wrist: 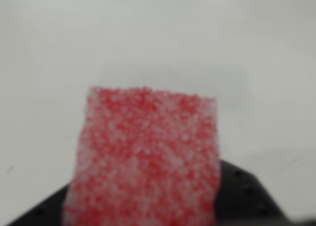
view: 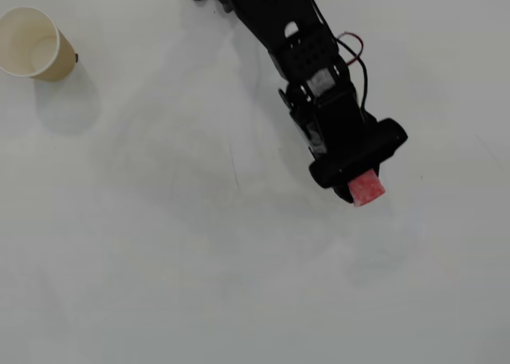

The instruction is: Pick up the cube and drop it in the cup.

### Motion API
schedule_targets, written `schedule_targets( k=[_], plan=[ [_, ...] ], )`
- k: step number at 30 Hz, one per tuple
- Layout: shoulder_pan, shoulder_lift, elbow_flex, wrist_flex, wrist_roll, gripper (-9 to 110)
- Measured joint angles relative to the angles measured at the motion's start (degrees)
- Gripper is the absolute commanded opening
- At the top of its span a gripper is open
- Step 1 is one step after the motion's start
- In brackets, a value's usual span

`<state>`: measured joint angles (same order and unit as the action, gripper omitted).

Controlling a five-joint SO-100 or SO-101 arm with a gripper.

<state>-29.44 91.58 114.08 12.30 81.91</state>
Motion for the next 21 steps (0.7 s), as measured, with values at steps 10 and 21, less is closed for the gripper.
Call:
schedule_targets(
  k=[10, 21],
  plan=[
    [3.52, 22.24, 14.50, 0.00, -0.70, 0],
    [12.83, 41.04, 24.70, 0.00, -1.85, 0]
  ],
)
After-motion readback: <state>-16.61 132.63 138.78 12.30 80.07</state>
